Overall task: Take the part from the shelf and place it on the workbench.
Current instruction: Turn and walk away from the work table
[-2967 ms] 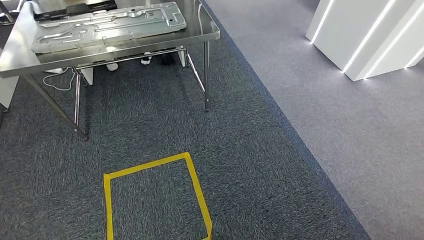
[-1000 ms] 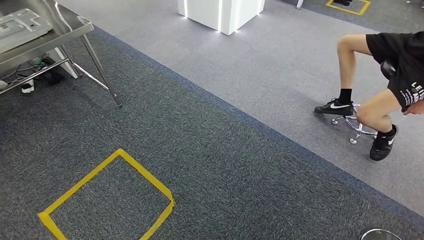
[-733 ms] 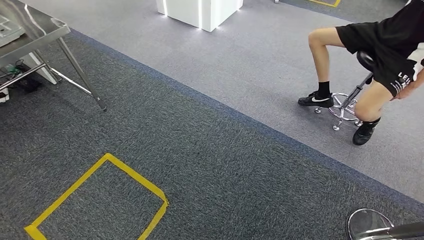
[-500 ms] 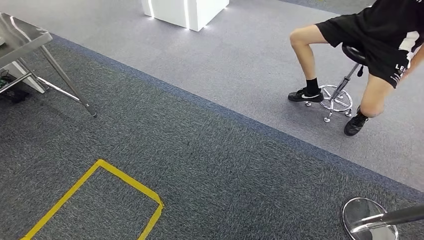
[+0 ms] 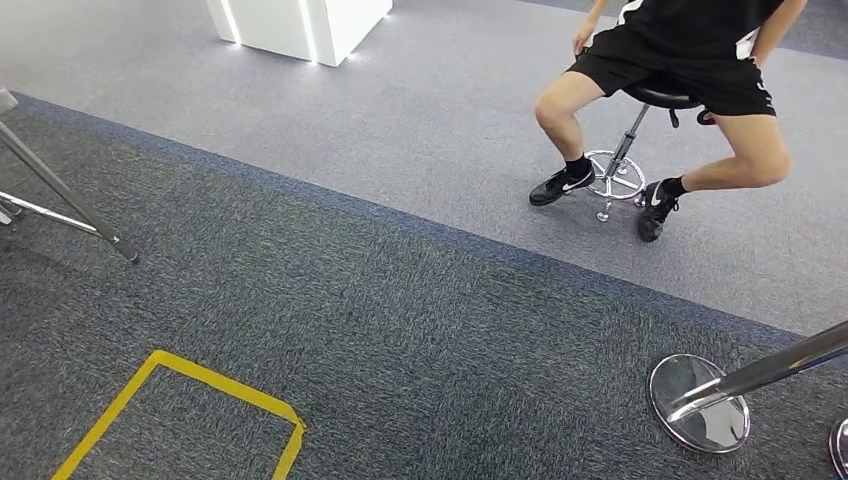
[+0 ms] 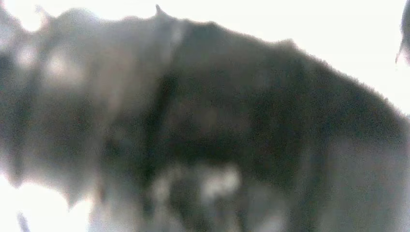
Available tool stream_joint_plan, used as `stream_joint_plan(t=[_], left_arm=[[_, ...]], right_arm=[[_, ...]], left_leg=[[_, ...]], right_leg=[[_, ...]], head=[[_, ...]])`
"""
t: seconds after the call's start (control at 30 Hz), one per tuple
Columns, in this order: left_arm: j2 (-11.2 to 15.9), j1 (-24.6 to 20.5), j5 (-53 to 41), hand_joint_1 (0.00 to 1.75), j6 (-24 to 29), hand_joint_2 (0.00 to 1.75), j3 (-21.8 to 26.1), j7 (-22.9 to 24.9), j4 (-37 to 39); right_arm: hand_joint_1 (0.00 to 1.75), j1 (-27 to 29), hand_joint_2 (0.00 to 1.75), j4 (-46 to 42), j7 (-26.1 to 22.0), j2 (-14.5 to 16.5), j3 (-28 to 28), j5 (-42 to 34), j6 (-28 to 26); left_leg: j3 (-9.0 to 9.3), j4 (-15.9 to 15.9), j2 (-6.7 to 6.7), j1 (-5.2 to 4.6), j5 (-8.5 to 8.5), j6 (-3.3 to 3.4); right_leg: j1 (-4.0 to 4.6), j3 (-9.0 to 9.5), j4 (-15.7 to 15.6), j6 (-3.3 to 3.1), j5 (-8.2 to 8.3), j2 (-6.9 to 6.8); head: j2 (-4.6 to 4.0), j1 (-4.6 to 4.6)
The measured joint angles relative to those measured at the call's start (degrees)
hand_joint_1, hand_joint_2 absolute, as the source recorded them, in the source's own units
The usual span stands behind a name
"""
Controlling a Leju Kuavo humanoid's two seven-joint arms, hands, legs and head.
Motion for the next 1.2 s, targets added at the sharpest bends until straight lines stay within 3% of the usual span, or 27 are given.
stream_joint_plan(t=[0.07, 0.13, 0.17, 0.2, 0.23, 0.27, 0.3, 0.37, 0.43, 0.5, 0.57, 0.63, 0.7, 0.73, 0.77, 0.8, 0.87, 0.93, 1.0, 1.07, 1.13, 1.2], left_arm=[[-0.26, -0.44, 0.82, 0.00, -0.20, 0.00, 0.61, -0.78, 0.00], [0.71, -1.30, 1.92, 0.00, -2.44, 0.00, 1.33, -0.76, 0.00], [1.56, -1.83, 2.66, 0.00, -3.98, 0.00, 1.74, -0.12, 0.00], [2.69, -2.35, 3.61, 0.00, -5.51, 0.00, 2.30, 0.94, 0.00], [3.93, -2.88, 4.87, 0.00, -7.02, 0.00, 3.08, 2.33, 0.00], [5.17, -3.38, 6.23, 0.00, -8.24, 0.00, 4.12, 3.83, 0.00], [6.31, -3.83, 7.66, 0.00, -9.18, 0.00, 5.30, 5.37, 0.00], [7.87, -4.52, 10.20, 0.00, -10.11, 0.00, 7.47, 7.77, 0.00], [8.59, -4.75, 12.60, 0.00, -10.36, 0.00, 9.51, 9.10, 0.00], [8.82, -4.89, 14.42, 0.00, -10.49, 0.00, 11.53, 9.60, 0.00], [8.70, -4.92, 15.06, 0.00, -10.63, 0.00, 12.71, 9.66, 0.00], [8.55, -4.74, 15.17, 0.00, -10.66, 0.00, 13.23, 9.70, 0.00], [8.53, -4.52, 15.17, 0.00, -10.54, 0.00, 13.73, 9.72, 0.00], [8.53, -4.45, 15.17, 0.00, -10.47, 0.00, 13.93, 9.72, 0.00], [8.53, -4.41, 15.29, 0.00, -10.38, 0.00, 14.07, 9.72, 0.00], [8.53, -4.39, 15.60, 0.00, -10.15, 0.00, 14.22, 9.73, 0.00], [8.45, -4.25, 16.81, 0.00, -9.30, 0.00, 14.67, 9.79, 0.00], [8.18, -4.12, 18.41, 0.00, -8.36, 0.00, 15.51, 9.83, 0.00], [7.91, -4.27, 18.90, 0.00, -8.16, 0.00, 16.21, 9.49, 0.00], [7.84, -4.66, 17.71, 0.00, -8.77, 0.00, 16.32, 8.86, 0.00], [7.86, -5.20, 16.43, 0.00, -9.05, 0.00, 16.12, 8.84, 0.00], [7.85, -5.98, 15.88, 0.00, -8.34, 0.00, 15.82, 9.18, 0.00]], right_arm=[[0.00, 0.21, 0.00, 0.01, -0.02, -0.26, 0.04, 0.25, 0.12], [0.00, 0.56, 0.00, 0.01, -0.83, -1.28, 0.44, 1.87, 2.44], [0.00, 0.89, 0.00, 0.01, -1.72, -2.07, 0.82, 3.00, 4.00], [0.00, 1.28, 0.00, 0.01, -2.87, -2.89, 1.34, 4.43, 5.32], [0.00, 1.66, 0.00, 0.01, -4.10, -3.75, 2.02, 6.22, 6.17], [0.00, 1.91, 0.00, 0.01, -5.08, -4.53, 2.84, 8.16, 6.46], [0.00, 2.03, 0.00, 0.01, -5.74, -5.21, 3.74, 10.12, 6.35], [0.00, 1.81, 0.00, 0.01, -6.25, -6.18, 5.38, 13.24, 5.37], [0.00, 1.45, 0.00, 0.01, -6.71, -6.78, 6.66, 15.45, 3.74], [0.00, 1.29, 0.00, 0.01, -7.25, -7.13, 7.71, 16.95, 2.55], [0.00, 1.16, 0.00, 0.01, -7.48, -7.23, 8.42, 17.55, 2.26], [0.00, 0.99, 0.00, 0.01, -7.68, -7.22, 8.93, 17.78, 2.24], [0.00, 0.91, 0.00, 0.01, -7.80, -7.21, 9.35, 17.88, 2.22], [0.00, 0.90, 0.00, 0.01, -7.81, -7.21, 9.50, 17.91, 2.21], [0.00, 0.88, 0.00, 0.01, -7.85, -7.21, 9.62, 18.03, 2.09], [0.00, 0.86, 0.00, 0.01, -7.94, -7.21, 9.74, 18.29, 1.83], [0.00, 0.75, 0.00, 0.01, -8.29, -7.21, 9.99, 19.57, 0.95], [0.00, 0.62, 0.00, 0.01, -8.91, -7.17, 10.54, 22.00, -0.10], [0.00, 0.22, 0.00, -0.09, -8.30, -7.07, 11.09, 23.99, 0.21], [0.00, -0.75, 0.00, -1.30, -4.83, -7.34, 11.15, 24.12, 3.60], [0.00, -2.01, 0.00, -3.38, -0.73, -8.27, 10.99, 23.72, 8.55], [0.00, -3.01, 0.00, -4.87, 1.82, -9.29, 10.96, 23.85, 11.84]], left_leg=[[0.01, -0.52, 1.32, 0.05, 0.39, 0.74], [-0.16, -0.63, 2.59, -0.08, 0.47, 1.01], [-0.23, -0.62, 3.20, -0.15, 0.47, 1.04], [-0.26, -0.62, 3.76, -0.19, 0.44, 1.05], [-0.22, -0.61, 4.27, -0.22, 0.41, 1.04], [-0.14, -0.61, 4.73, -0.23, 0.36, 1.00], [-0.01, -0.61, 5.17, -0.23, 0.30, 0.92], [0.23, -0.56, 5.99, -0.40, 0.09, 0.55], [0.48, -0.67, 6.85, -0.49, -0.03, 0.03], [1.05, -0.85, 7.33, -0.40, -0.13, -0.53], [0.39, 1.42, 5.76, -0.27, -2.03, -0.94], [-2.81, 8.08, 3.49, -0.14, -5.91, -1.12], [-6.00, 14.29, 2.76, -0.13, -8.00, -1.29], [-6.40, 14.76, 2.69, -0.11, -7.35, -1.34], [-5.68, 12.89, 2.59, -0.06, -5.57, -1.37], [-4.05, 9.17, 2.16, 0.04, -3.16, -1.39], [-1.05, 2.20, 0.57, 0.18, -0.05, -1.35], [-0.28, 0.07, -0.06, 0.05, 0.30, -1.05], [-0.20, -0.16, 0.94, -0.03, 0.54, -0.42], [0.00, -0.66, 2.02, 0.10, 0.90, 0.26], [-0.01, -0.91, 3.21, 0.11, 1.07, 0.63], [-0.14, -0.89, 4.42, -0.01, 1.03, 0.72]], right_leg=[[-0.03, -1.42, 3.03, 0.51, -2.09, -2.22], [-0.05, -4.67, 9.93, 0.94, -5.79, -4.62], [-0.11, -6.21, 13.20, 1.10, -7.05, -5.01], [-0.16, -6.98, 14.90, 1.17, -7.28, -5.19], [-0.17, -6.70, 14.44, 1.15, -6.39, -5.32], [-0.15, -5.34, 11.80, 1.05, -4.66, -5.54], [-0.10, -3.25, 7.81, 0.86, -2.62, -6.10], [0.34, 0.11, 1.12, 0.26, -0.25, -7.46], [0.80, 0.78, -0.80, -0.35, 0.02, -7.58], [0.67, 0.90, -1.51, -1.02, 0.47, -6.64], [0.32, 1.44, -2.61, -1.79, 1.08, -5.99], [0.30, 1.57, -2.96, -2.23, 1.33, -5.35], [0.43, 1.43, -2.80, -2.32, 1.26, -4.55], [0.46, 1.45, -2.69, -2.32, 1.19, -4.07], [0.43, 1.54, -2.53, -2.27, 1.08, -3.56], [0.39, 1.64, -2.29, -2.14, 0.92, -3.05], [0.46, 1.47, -1.50, -1.64, 0.44, -2.08], [0.51, 1.07, -0.95, -1.09, 0.19, -1.27], [0.37, 0.86, -0.79, -0.60, 0.17, -0.81], [0.36, -0.11, 1.27, -0.02, -1.27, -2.24], [0.25, -3.12, 7.38, 0.50, -4.66, -4.36], [-0.05, -6.52, 13.91, 0.87, -6.92, -5.05]], head=[[0.00, 0.00], [0.00, 0.01], [0.00, 0.01], [0.00, 0.01], [0.00, 0.01], [0.00, 0.01], [0.00, 0.01], [0.00, 0.01], [0.00, 0.00], [0.00, 0.00], [0.00, -0.01], [0.00, -0.03], [0.00, -0.04], [0.00, -0.04], [0.00, -0.04], [0.00, -0.04], [0.00, -0.04], [0.00, -0.04], [0.00, -0.04], [0.00, -0.02], [0.00, -0.01], [0.00, -0.01]])
